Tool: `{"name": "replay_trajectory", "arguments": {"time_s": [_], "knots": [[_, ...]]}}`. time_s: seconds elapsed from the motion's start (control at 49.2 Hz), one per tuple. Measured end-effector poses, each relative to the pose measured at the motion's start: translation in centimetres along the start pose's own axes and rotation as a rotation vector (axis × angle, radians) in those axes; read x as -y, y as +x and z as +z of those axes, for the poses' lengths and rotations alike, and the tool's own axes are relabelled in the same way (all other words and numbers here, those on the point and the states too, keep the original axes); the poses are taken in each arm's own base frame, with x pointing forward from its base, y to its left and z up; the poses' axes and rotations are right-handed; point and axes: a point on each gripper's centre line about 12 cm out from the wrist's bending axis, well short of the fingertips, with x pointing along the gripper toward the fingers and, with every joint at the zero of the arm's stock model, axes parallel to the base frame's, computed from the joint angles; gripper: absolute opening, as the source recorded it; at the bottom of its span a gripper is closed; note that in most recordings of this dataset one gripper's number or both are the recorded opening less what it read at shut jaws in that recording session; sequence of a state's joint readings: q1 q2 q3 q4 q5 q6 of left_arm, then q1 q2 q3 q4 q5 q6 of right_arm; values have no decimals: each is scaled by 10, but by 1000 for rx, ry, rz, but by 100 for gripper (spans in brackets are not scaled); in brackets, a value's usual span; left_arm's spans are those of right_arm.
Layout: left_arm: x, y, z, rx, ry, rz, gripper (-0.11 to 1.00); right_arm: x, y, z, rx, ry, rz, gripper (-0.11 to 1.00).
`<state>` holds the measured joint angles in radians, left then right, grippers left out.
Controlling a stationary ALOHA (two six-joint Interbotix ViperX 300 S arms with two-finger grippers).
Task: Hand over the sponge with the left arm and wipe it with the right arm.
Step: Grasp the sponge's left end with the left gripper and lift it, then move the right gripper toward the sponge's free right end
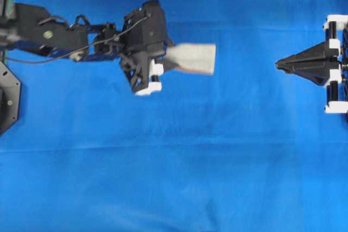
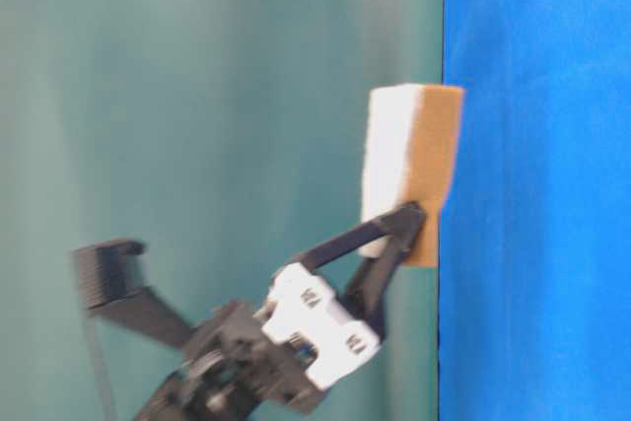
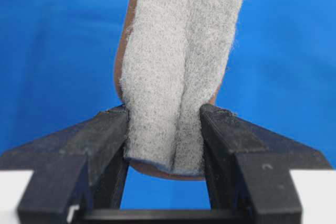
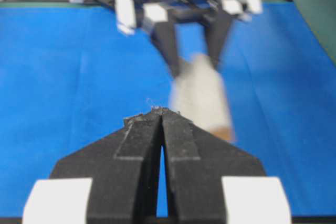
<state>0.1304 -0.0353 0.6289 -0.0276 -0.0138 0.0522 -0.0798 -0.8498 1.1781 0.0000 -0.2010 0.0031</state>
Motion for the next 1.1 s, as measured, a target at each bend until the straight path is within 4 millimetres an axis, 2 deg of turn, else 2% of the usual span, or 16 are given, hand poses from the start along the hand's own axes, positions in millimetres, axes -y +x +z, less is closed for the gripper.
{"name": "replay_trajectory", "arguments": {"time_s": [0.122,0.305,0.508,0.772,0.813,0.975,1.036,1.097], "knots": [[22,-11,7,19,-54,-48,34,0,1,-1,-6,-1,-1,0],[51,-17,7,22,-78,-113,34,0,2,-2,-11,3,-2,0],[51,-17,5,15,-93,-112,34,0,8,-4,-32,20,-3,0],[51,-17,5,15,-92,-114,34,-13,36,2,-68,65,46,2],[51,-17,4,14,-93,-112,34,-15,42,2,-79,66,52,11],[50,-17,4,13,-87,-110,34,-16,70,-2,-134,65,49,60],[50,-17,3,11,-85,-109,34,-17,81,-4,-154,65,48,70],[49,-17,3,11,-83,-108,34,-17,93,-6,-174,64,47,73]]}}
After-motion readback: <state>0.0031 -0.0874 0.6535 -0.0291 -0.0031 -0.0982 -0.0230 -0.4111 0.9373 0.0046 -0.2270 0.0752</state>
